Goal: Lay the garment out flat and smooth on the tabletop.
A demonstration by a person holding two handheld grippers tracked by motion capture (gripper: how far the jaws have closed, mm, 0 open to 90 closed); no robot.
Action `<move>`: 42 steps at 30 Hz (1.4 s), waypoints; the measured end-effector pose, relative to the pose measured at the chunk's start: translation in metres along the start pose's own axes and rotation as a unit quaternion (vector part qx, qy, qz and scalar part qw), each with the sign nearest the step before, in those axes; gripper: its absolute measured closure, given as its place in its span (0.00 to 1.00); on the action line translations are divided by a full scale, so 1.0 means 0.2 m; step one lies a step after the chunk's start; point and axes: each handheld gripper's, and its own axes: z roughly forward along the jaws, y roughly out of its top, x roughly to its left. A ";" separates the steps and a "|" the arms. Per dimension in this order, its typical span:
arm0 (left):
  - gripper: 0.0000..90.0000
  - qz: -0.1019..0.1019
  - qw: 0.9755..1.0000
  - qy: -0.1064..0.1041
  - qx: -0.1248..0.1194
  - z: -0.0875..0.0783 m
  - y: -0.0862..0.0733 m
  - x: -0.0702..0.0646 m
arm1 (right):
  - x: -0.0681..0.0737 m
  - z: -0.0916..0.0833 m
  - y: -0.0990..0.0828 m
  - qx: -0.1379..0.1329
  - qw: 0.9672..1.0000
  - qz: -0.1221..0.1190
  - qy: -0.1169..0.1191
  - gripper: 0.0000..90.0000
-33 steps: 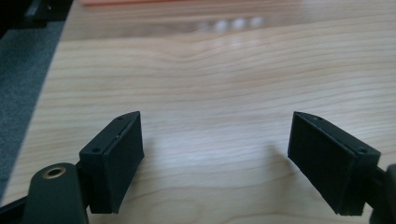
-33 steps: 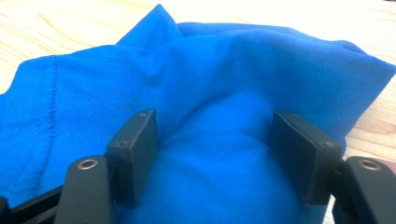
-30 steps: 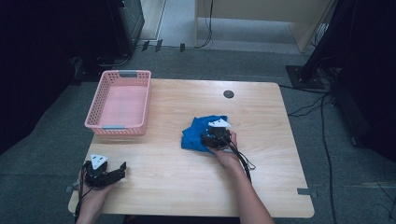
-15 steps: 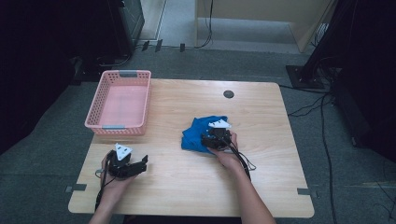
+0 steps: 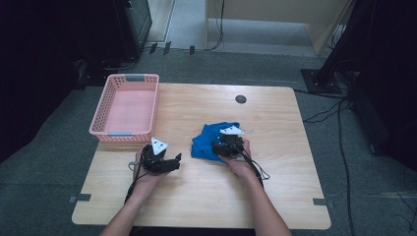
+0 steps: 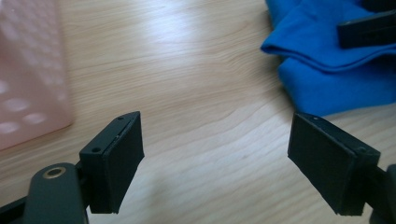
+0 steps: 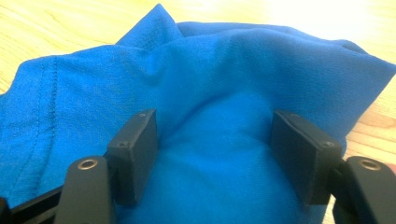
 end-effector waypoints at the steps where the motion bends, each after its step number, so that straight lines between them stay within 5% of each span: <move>1: 0.21 0.002 1.000 -0.002 -0.001 0.02 0.01 -0.01 | 0.00 0.00 0.00 0.001 1.000 0.000 0.000 0.37; 6: 0.21 0.019 1.000 -0.012 0.005 0.11 0.05 -0.06 | 0.00 0.00 0.01 0.007 1.000 0.002 0.000 0.37; 12: 0.21 0.002 0.999 -0.031 0.008 0.19 0.03 -0.05 | -0.01 -0.02 0.05 0.017 0.999 0.032 0.003 0.37; 16: 0.21 -0.004 0.999 -0.038 0.002 0.21 0.04 -0.05 | 0.00 -0.07 0.10 -0.007 0.999 0.050 0.015 0.43; 24: 0.21 0.009 0.999 -0.035 0.014 0.24 0.04 -0.07 | 0.17 -0.05 0.19 0.001 0.999 0.005 0.042 0.51; 28: 0.21 0.013 0.999 -0.031 0.016 0.24 0.04 -0.08 | 0.28 0.01 0.21 0.025 0.998 -0.014 0.060 0.52; 30: 0.21 0.014 0.999 -0.029 0.016 0.23 0.04 -0.08 | 0.32 0.04 0.20 0.039 0.998 -0.031 0.049 0.52; 34: 0.21 0.013 0.999 -0.028 0.016 0.23 0.04 -0.08 | 0.34 0.06 0.18 0.050 0.997 -0.045 0.027 0.64; 35: 0.21 0.013 0.999 -0.028 0.017 0.23 0.04 -0.08 | 0.33 0.06 0.18 0.052 0.998 -0.043 0.019 0.81; 37: 0.21 0.013 0.999 -0.027 0.017 0.23 0.04 -0.08 | 0.31 0.04 0.19 0.048 0.998 -0.034 0.026 0.92; 42: 0.21 0.011 0.999 -0.025 0.017 0.23 0.04 -0.08 | 0.25 -0.04 0.21 0.021 0.999 -0.020 0.044 0.98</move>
